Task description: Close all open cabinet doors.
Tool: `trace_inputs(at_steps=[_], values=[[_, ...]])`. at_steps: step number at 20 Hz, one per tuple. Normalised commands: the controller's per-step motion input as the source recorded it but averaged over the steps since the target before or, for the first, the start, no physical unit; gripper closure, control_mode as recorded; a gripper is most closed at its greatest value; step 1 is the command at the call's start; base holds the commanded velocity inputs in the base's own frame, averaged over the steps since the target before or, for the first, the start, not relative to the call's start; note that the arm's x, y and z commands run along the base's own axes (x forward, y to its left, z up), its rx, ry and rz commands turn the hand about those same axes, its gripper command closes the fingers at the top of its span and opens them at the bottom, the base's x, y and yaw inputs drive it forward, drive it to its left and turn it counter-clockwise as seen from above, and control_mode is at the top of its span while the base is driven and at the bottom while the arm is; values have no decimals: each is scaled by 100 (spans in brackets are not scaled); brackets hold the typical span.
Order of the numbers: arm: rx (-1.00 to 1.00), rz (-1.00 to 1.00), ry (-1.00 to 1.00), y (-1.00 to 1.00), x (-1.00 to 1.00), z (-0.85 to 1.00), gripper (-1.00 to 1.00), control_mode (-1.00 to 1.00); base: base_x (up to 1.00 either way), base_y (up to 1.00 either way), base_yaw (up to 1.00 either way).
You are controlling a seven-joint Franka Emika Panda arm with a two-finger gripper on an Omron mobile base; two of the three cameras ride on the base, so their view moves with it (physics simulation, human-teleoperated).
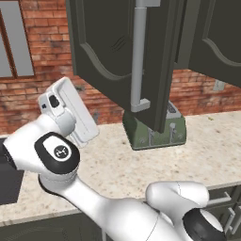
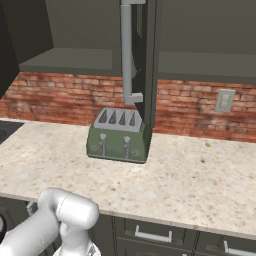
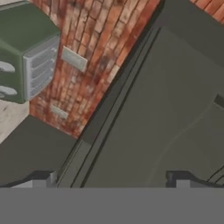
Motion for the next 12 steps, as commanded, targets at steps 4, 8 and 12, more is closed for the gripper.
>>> trace_inputs(at_steps=[4,8,12], values=[[-2,-13,0,-2,51,0,-100,-100,0,0,0],[0,-12,0,-11,11,4,-100,-100,0,0,0],[0,-10,0,-33,0,14,-100,-100,0,0,0]])
